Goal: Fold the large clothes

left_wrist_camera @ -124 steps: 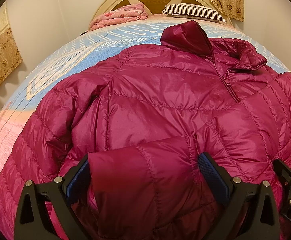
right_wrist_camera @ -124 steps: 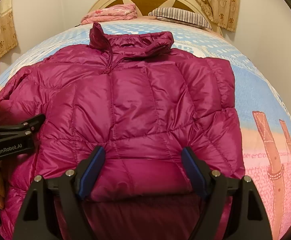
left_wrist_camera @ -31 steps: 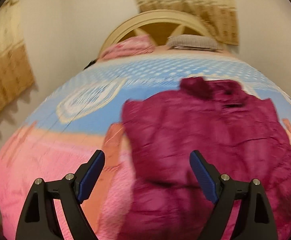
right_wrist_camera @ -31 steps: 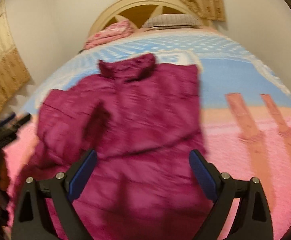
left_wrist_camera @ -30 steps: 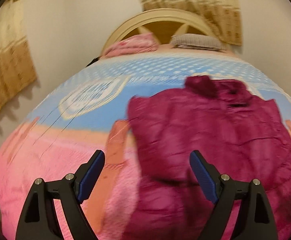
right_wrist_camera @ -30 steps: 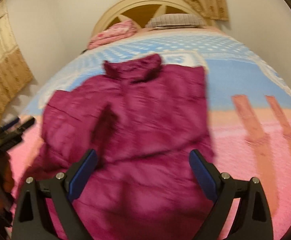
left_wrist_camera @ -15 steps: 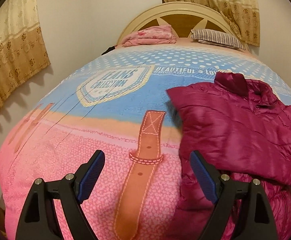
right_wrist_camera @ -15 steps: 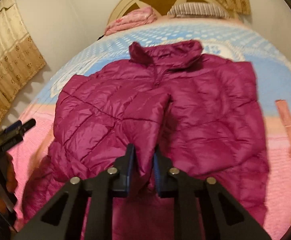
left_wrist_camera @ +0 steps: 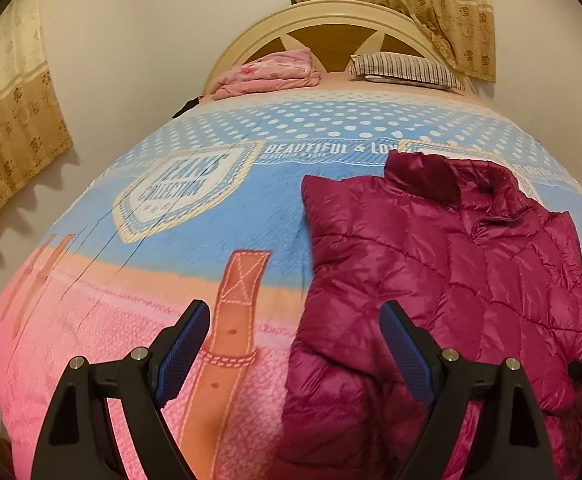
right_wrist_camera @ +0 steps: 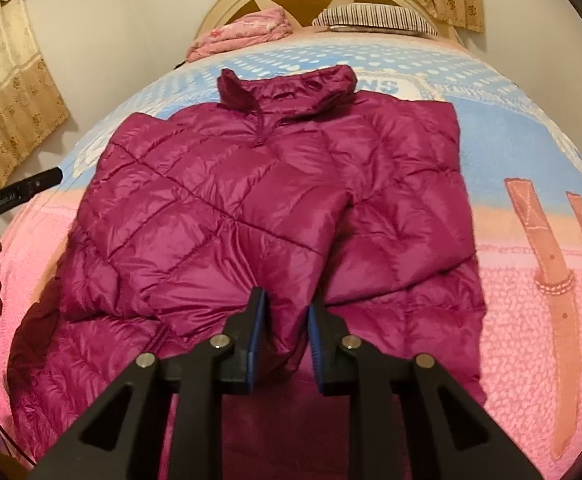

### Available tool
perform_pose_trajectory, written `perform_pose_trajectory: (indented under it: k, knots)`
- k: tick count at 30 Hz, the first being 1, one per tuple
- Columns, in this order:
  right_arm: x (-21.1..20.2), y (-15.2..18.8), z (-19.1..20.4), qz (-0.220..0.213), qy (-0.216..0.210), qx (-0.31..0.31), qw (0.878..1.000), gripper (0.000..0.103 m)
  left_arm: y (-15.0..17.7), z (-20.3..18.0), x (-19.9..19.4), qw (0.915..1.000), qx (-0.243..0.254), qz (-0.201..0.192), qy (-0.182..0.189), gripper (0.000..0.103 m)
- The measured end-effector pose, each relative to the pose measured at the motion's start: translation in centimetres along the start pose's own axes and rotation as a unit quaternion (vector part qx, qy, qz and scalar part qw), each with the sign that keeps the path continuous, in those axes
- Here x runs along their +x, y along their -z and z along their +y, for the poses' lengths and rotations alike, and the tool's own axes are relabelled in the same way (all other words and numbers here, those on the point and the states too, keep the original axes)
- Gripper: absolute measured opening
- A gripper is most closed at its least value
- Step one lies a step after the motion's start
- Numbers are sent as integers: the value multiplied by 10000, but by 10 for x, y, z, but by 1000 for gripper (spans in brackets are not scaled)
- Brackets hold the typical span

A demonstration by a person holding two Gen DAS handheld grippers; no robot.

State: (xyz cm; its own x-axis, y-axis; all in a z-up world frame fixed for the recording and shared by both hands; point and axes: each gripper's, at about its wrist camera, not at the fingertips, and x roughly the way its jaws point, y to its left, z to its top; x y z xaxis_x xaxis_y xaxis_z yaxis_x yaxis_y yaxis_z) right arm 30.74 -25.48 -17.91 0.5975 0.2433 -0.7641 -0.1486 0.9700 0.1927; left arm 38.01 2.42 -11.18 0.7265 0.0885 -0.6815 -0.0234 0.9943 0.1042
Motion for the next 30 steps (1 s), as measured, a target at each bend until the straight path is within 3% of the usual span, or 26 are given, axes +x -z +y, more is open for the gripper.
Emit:
perform_pose_trajectory:
  k: [2, 3, 4, 8, 11, 14, 18, 23, 30]
  knots:
    - [-3, 0, -1, 19, 77, -57, 10000, 32, -4, -3, 1, 10000, 6, -15, 44, 87]
    - [-7, 0, -3, -20, 258, -27, 9997, 56, -5, -4, 1, 10000, 20, -32, 59, 87]
    - [-14, 0, -7, -109, 394, 62, 9991, 68, -8, -5, 2, 9999, 32, -62, 82, 87]
    - [-40, -9, -9, -565, 838, 154, 9948, 67, -18, -12, 8, 9996, -63, -147, 231, 87]
    - [-45, -25, 7, -777, 647, 130, 9948, 64, -26, -22, 21, 9981, -203, -105, 578, 87]
    - [-29, -42, 29, -805, 299, 56, 9963, 63, -28, -35, 40, 9978, -233, -72, 609, 87]
    - [9, -54, 41, -644, 165, 25, 9978, 59, -17, -43, 74, 9977, -218, 234, 600, 87]
    - [45, -41, 30, -405, 242, 145, 9988, 58, 4, -44, 108, 9955, -263, 559, 724, 89]
    - [55, -30, 30, -467, 331, 37, 9984, 58, 7, -47, 119, 9943, -156, 768, 727, 98]
